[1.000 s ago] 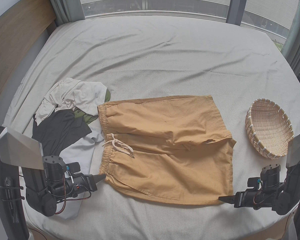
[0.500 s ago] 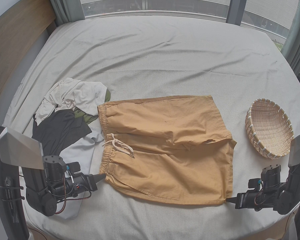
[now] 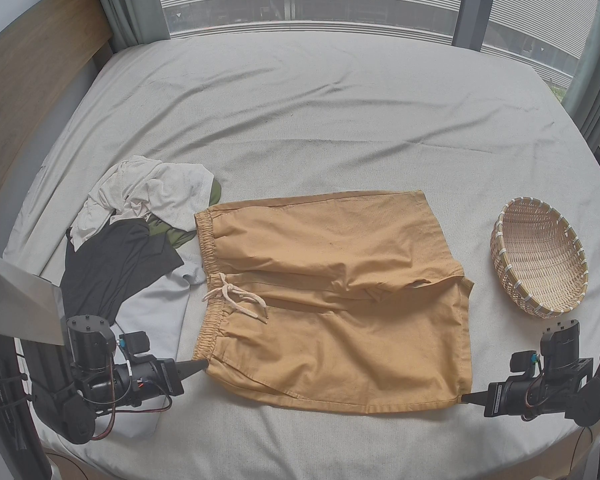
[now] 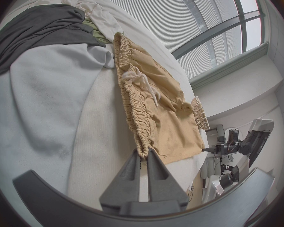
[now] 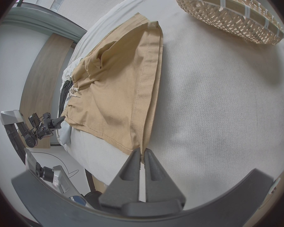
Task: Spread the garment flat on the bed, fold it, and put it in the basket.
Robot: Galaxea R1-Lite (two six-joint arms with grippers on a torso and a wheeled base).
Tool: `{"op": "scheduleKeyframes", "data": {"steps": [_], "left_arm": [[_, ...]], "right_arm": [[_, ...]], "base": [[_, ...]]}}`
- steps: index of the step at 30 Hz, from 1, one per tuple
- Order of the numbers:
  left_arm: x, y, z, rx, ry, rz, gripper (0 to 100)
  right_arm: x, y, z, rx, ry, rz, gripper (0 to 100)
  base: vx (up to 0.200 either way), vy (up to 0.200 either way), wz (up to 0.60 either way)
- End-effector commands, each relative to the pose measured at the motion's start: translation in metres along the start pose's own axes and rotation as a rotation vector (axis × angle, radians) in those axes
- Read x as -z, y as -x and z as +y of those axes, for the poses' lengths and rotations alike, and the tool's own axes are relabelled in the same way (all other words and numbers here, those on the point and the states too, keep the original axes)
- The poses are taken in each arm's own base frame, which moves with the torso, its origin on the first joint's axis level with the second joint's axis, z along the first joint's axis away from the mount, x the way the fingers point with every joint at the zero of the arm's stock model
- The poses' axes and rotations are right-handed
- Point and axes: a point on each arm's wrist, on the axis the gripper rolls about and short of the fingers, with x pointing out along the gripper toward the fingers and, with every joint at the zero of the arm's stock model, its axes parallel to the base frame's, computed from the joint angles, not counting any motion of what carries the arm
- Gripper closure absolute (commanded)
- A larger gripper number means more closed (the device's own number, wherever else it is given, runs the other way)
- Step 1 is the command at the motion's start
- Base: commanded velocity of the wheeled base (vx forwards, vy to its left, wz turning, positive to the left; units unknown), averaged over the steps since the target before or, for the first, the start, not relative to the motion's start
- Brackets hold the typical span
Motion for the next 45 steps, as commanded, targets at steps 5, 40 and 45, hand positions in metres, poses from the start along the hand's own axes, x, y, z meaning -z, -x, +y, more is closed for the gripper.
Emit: {"op": "scheduleKeyframes", "data": {"steps": [5, 40, 45], "left_arm": [[0.007, 0.018, -0.002, -0.018, -0.004, 0.021, 100], [0.016, 0.036, 0.018, 0.003, 0.019, 0.108, 100], [0.006, 0.041, 0.010, 0.028, -0.035, 0.045, 100]], "right_arm": [[0.013, 0.006, 0.002, 0.015, 0.003, 0.086, 100], [0.027, 0.026, 0.015, 0.002, 0.031, 0.169, 100], [0.006, 0.038, 0.019, -0.031, 0.046, -0.003, 100]], "base": [[0.000, 0.000, 0.00], [0.000, 0.000, 0.00], [0.000, 0.000, 0.00]]}}
